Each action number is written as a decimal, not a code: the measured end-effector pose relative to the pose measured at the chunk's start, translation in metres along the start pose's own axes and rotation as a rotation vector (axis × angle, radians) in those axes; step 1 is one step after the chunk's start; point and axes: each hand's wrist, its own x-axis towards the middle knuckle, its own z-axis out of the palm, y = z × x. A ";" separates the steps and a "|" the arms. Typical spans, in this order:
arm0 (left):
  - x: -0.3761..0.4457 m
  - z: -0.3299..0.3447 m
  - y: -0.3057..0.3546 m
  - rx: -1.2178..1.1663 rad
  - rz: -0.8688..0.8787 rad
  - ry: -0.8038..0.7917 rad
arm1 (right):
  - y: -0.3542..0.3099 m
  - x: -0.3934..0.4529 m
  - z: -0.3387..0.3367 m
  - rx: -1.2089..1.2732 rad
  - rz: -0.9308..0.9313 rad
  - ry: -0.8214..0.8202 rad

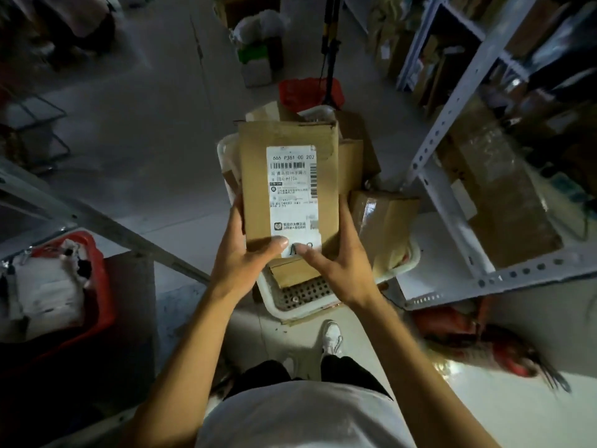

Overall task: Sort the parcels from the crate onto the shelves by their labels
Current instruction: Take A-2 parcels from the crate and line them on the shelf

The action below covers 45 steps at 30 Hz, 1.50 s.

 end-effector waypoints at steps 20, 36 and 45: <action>-0.151 0.112 0.031 0.033 0.138 -0.984 | -0.019 -0.303 -0.020 0.091 0.142 0.859; -0.476 0.368 0.115 0.003 0.498 -1.804 | -0.045 -0.671 -0.090 -0.080 0.436 1.770; -0.622 0.422 0.114 0.024 0.426 -2.326 | -0.050 -0.763 -0.046 -0.007 0.555 2.252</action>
